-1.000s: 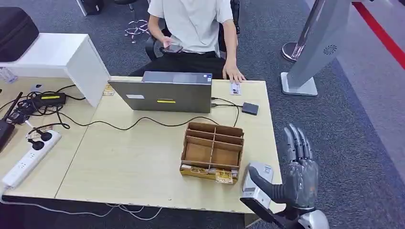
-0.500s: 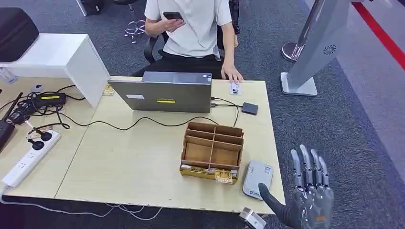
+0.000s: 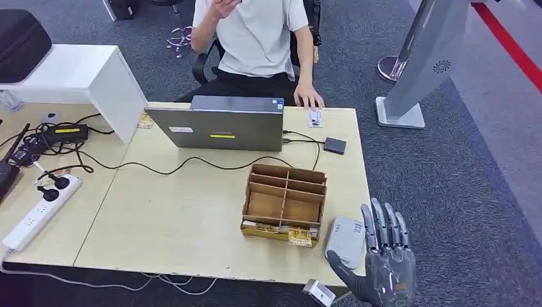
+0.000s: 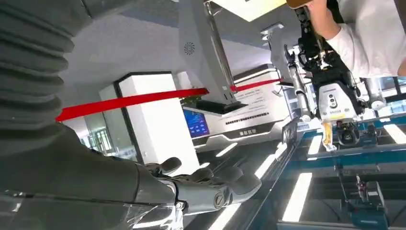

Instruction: Pass the card to the sensor for recognition and then transmit it.

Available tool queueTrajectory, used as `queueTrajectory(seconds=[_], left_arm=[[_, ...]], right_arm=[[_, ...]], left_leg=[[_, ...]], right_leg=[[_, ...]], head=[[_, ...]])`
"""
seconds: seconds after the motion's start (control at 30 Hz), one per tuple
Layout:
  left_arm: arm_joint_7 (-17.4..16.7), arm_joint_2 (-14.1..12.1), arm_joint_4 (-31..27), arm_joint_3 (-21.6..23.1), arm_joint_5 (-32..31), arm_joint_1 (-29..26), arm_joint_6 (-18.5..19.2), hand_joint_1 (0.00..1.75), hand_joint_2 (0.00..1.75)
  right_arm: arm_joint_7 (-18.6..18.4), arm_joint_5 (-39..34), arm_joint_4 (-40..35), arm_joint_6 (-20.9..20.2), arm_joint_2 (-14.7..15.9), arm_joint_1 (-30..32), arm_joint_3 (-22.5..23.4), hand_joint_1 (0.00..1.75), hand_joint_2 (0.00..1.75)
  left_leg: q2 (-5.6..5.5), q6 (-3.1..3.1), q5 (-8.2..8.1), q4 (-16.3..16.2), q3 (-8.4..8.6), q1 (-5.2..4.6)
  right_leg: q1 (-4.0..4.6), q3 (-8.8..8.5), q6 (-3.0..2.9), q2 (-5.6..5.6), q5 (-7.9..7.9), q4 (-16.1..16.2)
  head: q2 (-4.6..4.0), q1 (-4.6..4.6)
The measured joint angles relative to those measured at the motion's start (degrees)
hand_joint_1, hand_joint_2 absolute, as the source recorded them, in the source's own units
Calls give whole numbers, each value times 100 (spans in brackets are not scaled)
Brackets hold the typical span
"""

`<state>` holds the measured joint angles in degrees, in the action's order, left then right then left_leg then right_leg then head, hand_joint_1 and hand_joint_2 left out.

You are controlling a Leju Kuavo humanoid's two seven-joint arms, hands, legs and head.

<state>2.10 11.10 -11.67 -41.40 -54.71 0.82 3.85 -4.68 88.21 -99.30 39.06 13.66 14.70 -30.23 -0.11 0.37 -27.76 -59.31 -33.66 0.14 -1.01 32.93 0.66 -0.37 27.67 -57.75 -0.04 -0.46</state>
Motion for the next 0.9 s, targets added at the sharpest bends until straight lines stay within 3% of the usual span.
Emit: queueTrajectory(seconds=[0.4,0.9], left_arm=[[15,0,0,0,-96,5,11,0,175],[28,0,0,0,-133,11,20,0,175]], right_arm=[[-166,-28,496,0,-2,-259,-470,0,175],[20,-289,1349,2,-179,-460,-997,0,175]], left_leg=[[0,0,1,0,1,0],[0,0,0,0,0,0]], right_leg=[[0,0,0,1,0,0],[0,0,-1,0,1,0]], head=[[-2,2],[0,2]])
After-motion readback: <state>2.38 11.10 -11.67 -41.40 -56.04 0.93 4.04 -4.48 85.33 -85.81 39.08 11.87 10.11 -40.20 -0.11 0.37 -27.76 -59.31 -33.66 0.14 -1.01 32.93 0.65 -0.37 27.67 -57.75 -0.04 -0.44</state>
